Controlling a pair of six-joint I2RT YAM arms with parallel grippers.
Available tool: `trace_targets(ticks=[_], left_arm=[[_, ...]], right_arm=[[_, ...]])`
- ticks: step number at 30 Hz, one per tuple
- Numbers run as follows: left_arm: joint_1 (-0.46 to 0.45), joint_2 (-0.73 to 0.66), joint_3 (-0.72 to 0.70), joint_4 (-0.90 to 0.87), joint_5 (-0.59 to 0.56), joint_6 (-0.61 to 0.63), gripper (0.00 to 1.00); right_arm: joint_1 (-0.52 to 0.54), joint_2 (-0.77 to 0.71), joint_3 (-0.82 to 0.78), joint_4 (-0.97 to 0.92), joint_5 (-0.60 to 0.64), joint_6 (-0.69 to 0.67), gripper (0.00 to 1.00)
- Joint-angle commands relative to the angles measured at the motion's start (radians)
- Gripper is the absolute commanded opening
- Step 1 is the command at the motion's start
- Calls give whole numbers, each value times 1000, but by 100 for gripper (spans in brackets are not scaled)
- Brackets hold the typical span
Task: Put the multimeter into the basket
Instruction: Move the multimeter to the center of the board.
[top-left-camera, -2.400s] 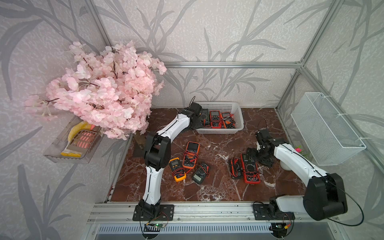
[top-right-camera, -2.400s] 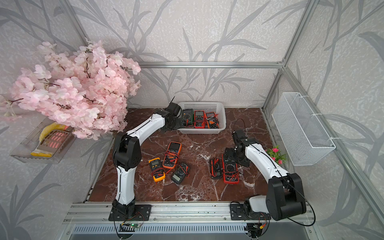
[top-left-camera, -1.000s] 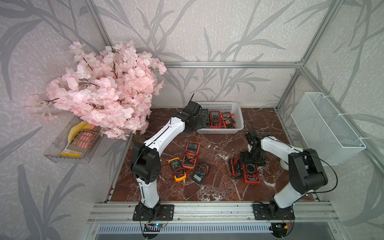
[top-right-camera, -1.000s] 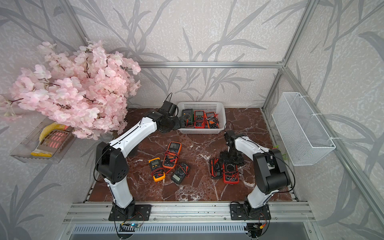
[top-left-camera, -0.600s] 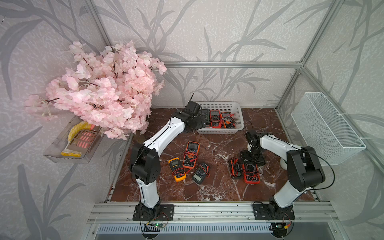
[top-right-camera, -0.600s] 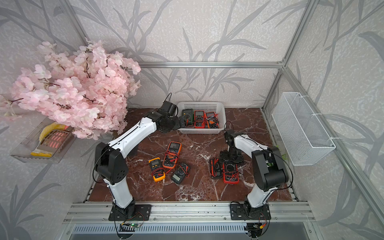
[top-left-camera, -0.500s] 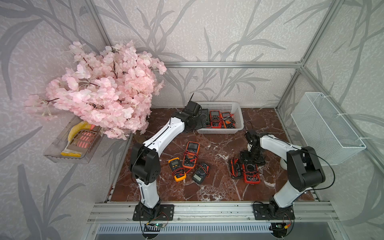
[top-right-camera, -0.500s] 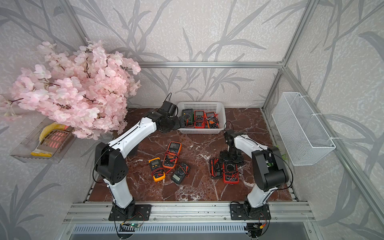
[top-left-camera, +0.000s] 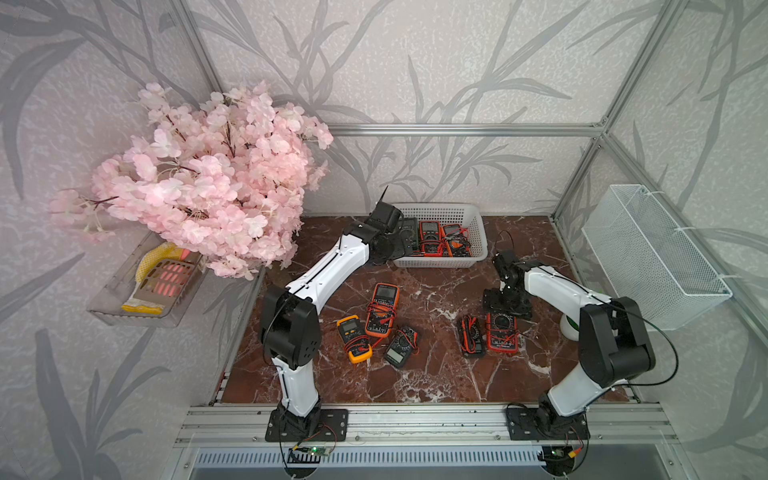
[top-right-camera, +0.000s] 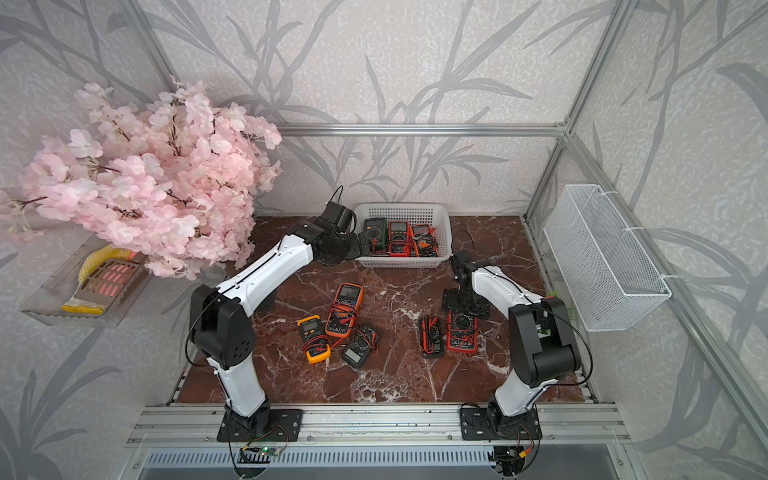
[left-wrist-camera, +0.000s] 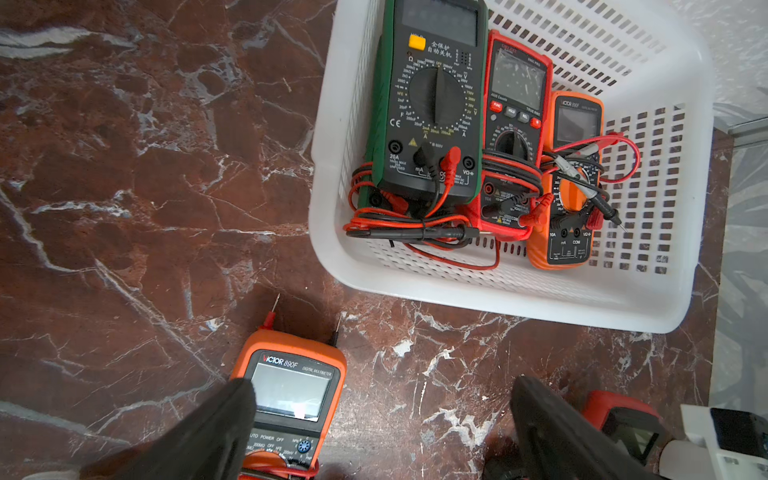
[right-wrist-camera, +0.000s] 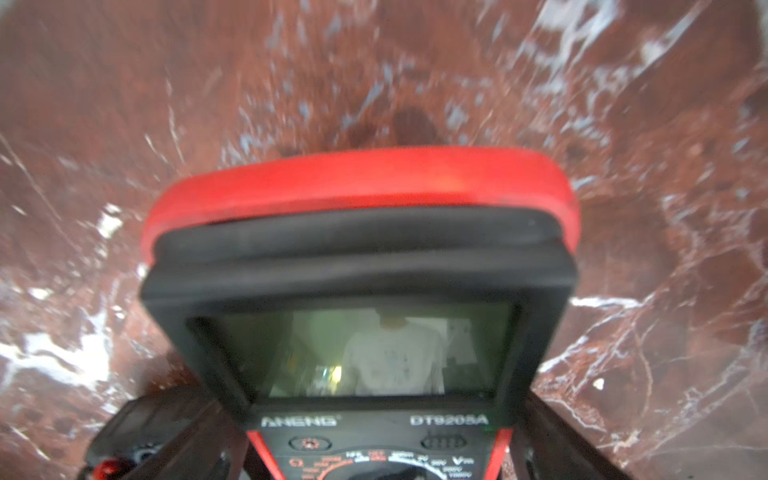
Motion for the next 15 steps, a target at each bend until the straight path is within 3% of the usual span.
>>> trace_targets(ticks=[1, 11, 15], left_arm=[[-5, 11, 18, -1, 2, 14, 100], [-8, 19, 15, -2, 13, 26, 100], [-8, 23, 21, -2, 18, 29, 100]], right_arm=[[-6, -4, 56, -7, 20, 12, 63], [-6, 158, 73, 29, 25, 7, 70], [-6, 189, 64, 43, 20, 7, 80]])
